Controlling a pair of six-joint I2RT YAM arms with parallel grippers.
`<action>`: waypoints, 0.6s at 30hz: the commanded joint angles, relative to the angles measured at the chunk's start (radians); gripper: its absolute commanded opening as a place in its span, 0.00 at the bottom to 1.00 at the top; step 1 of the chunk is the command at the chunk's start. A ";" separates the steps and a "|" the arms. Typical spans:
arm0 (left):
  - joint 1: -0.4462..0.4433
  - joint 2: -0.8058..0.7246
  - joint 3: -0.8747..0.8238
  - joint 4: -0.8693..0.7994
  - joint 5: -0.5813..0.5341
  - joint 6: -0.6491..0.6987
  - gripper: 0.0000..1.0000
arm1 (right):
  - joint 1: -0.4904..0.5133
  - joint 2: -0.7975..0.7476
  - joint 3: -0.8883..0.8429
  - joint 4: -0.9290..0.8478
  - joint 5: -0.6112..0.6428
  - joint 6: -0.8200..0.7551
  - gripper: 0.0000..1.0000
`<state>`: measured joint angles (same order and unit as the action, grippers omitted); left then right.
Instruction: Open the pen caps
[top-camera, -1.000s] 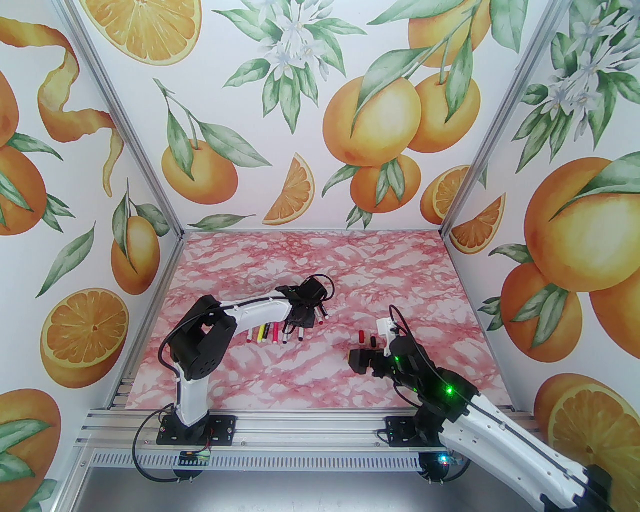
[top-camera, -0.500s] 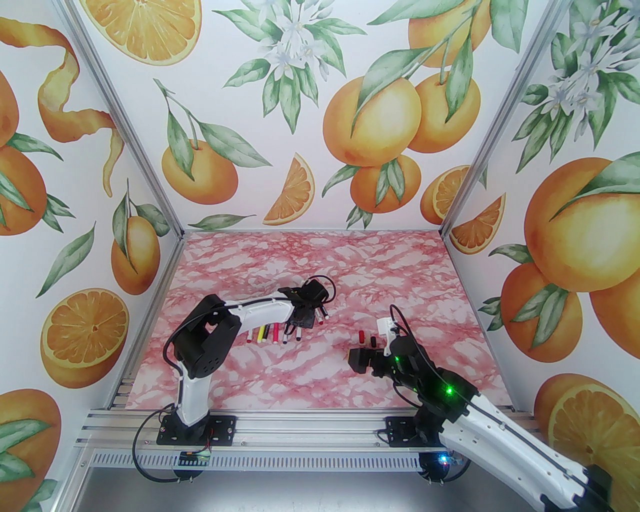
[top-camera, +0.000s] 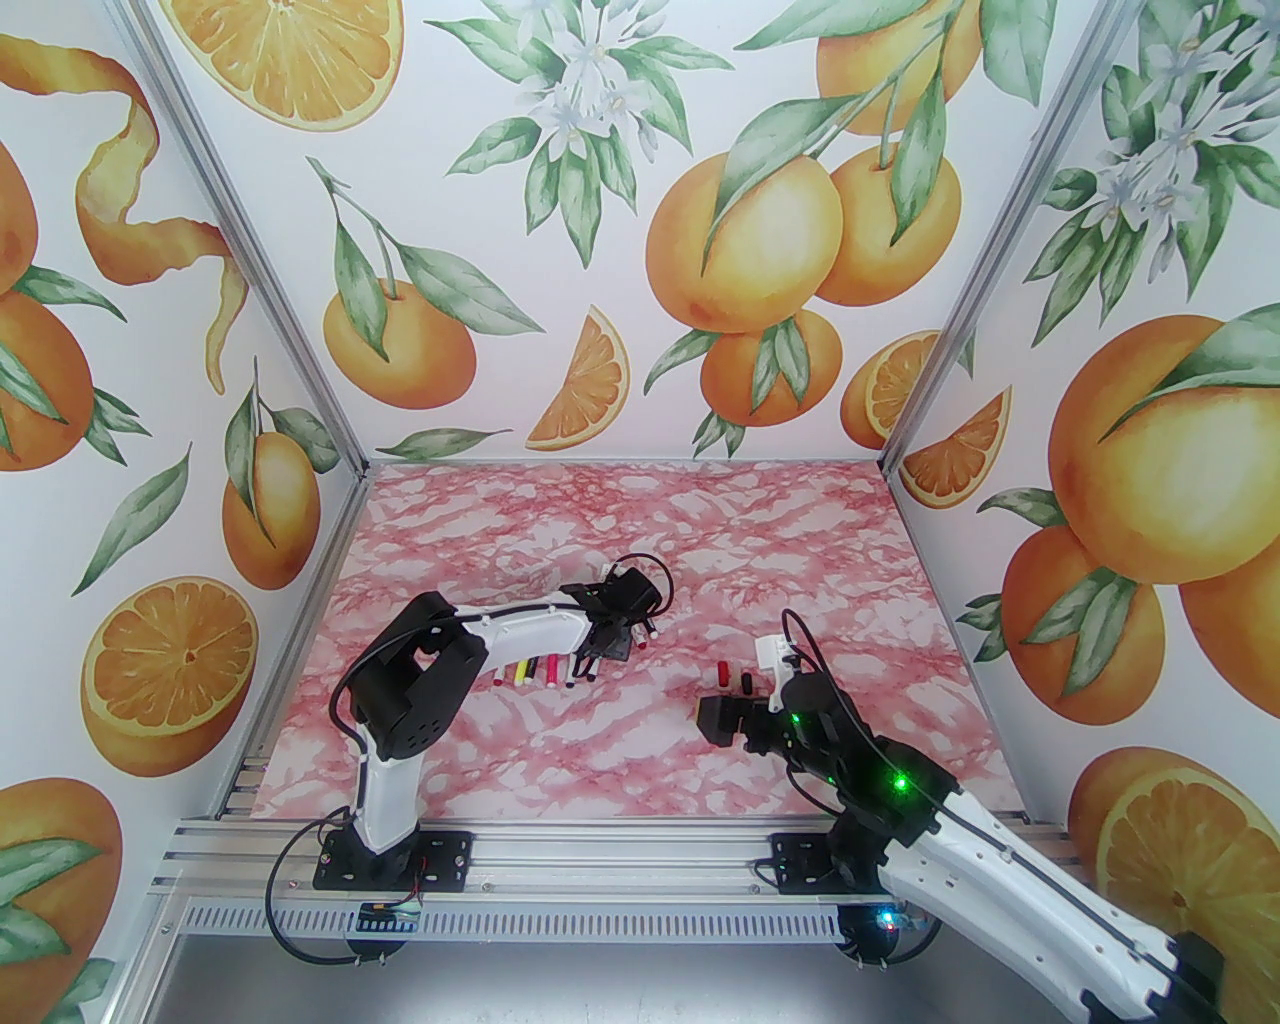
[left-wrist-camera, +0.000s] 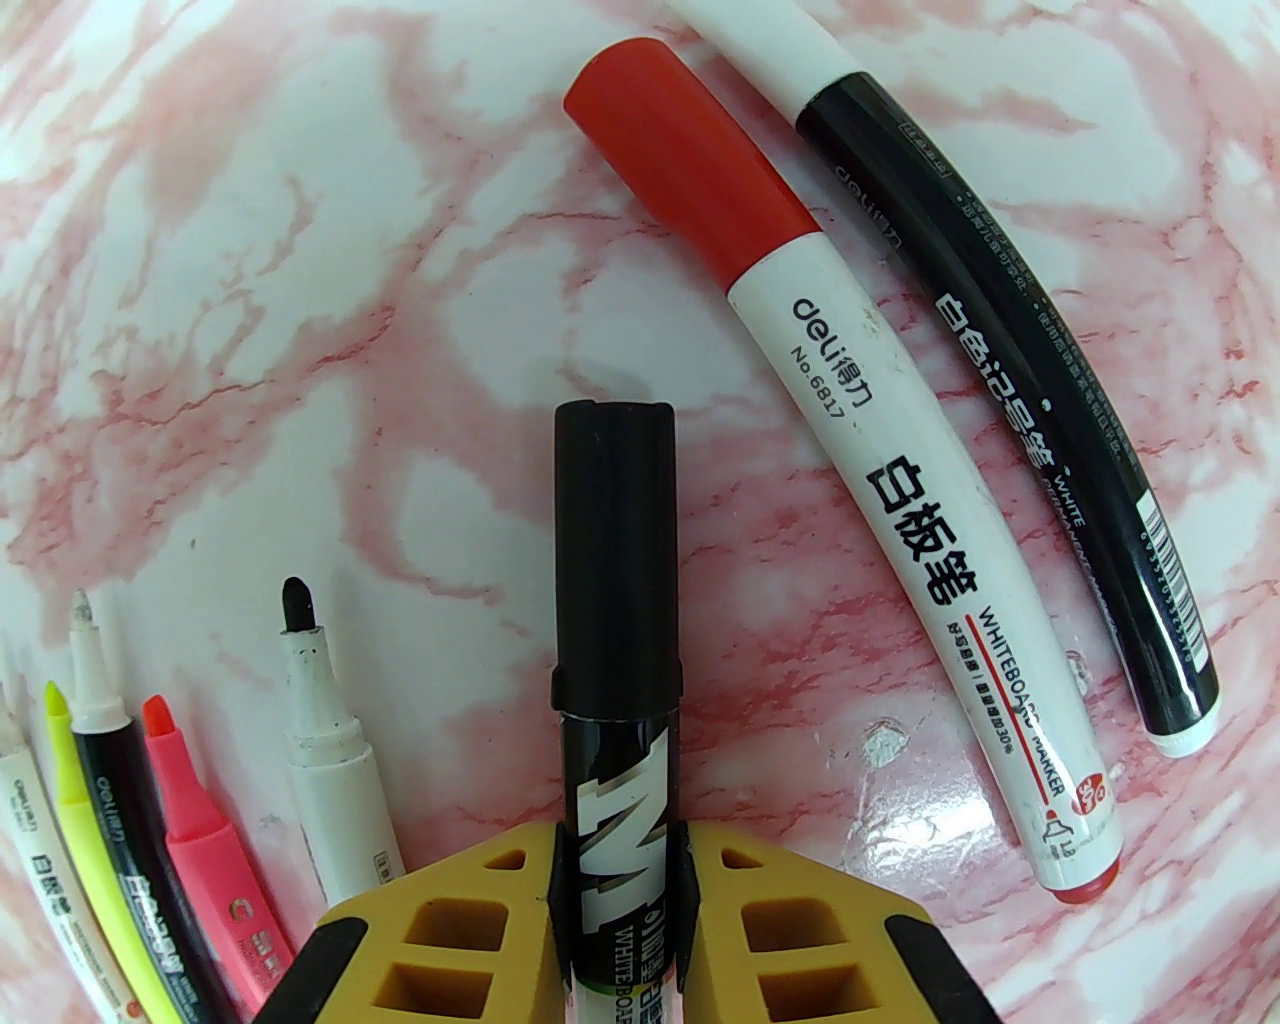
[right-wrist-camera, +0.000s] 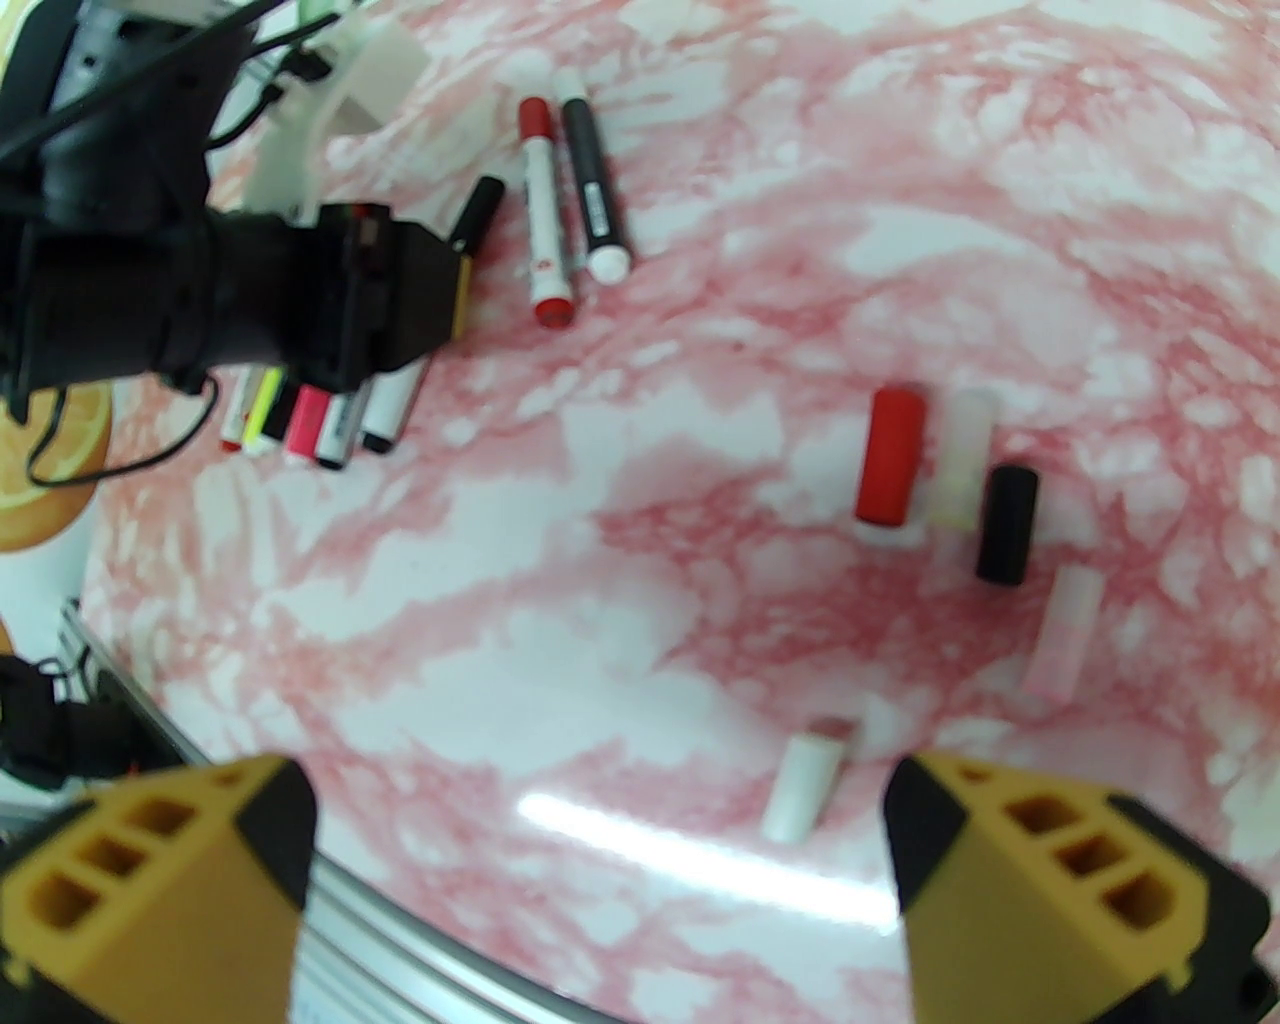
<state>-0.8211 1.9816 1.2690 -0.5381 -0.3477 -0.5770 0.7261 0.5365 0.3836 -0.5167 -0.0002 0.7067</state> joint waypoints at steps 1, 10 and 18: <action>0.002 -0.042 -0.028 -0.005 0.023 0.005 0.20 | 0.004 -0.003 -0.001 0.046 -0.012 0.022 1.00; 0.012 -0.277 -0.129 0.099 0.231 0.120 0.20 | 0.005 -0.012 0.049 0.140 -0.046 0.196 0.98; 0.018 -0.459 -0.262 0.236 0.624 0.252 0.18 | 0.004 0.033 0.124 0.194 -0.035 0.268 0.92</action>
<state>-0.8055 1.5688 1.0405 -0.3790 0.0860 -0.3935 0.7258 0.5537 0.4690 -0.3893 -0.0269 0.9241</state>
